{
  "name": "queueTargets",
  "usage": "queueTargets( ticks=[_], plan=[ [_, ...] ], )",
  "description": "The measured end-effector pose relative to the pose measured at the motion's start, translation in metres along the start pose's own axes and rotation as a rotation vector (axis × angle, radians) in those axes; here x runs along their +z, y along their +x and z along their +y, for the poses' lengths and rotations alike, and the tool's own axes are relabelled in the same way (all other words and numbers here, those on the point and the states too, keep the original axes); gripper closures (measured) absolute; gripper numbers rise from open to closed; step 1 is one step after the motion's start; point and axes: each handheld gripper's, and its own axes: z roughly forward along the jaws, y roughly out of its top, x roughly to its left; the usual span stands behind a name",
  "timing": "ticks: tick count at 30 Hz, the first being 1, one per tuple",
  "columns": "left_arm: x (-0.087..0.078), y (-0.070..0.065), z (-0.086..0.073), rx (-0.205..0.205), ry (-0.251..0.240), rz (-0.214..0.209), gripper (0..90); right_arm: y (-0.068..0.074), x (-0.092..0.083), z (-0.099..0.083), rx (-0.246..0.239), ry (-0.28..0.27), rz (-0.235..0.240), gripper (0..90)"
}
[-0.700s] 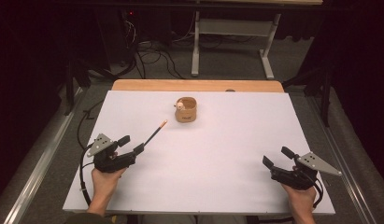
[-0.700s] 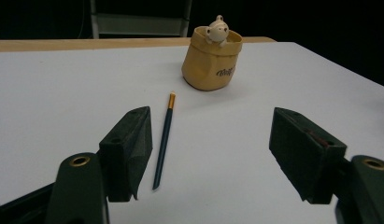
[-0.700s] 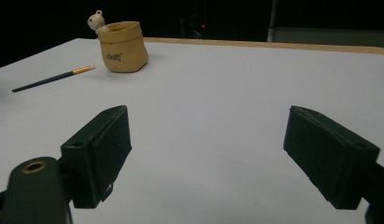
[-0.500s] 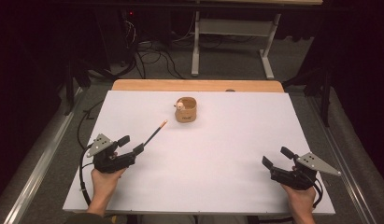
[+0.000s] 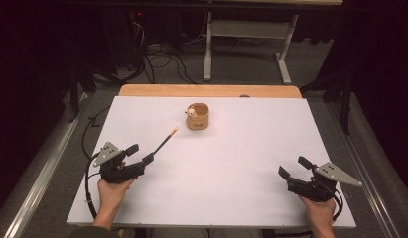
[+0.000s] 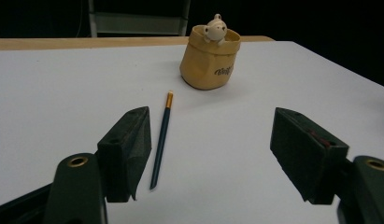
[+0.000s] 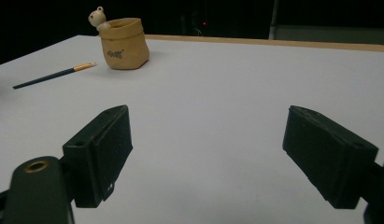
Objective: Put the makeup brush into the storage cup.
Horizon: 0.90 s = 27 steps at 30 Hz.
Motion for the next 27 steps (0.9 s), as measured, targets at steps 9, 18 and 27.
queueTargets(
  ticks=[9, 18, 27],
  plan=[
    [0.001, -0.002, 0.000, 0.008, 0.005, -0.002, 29.2, 0.000, 0.000, -0.001, 0.001, 0.009, 0.003, 17.6],
    [-0.002, -0.008, 0.000, 0.028, 0.005, -0.014, 29.0, 0.001, 0.001, 0.001, -0.004, 0.004, 0.002, 17.7],
    [-0.002, -0.014, 0.000, 0.060, 0.024, -0.032, 28.0, -0.002, -0.001, 0.001, 0.010, -0.006, 0.004, 17.9]
  ],
)
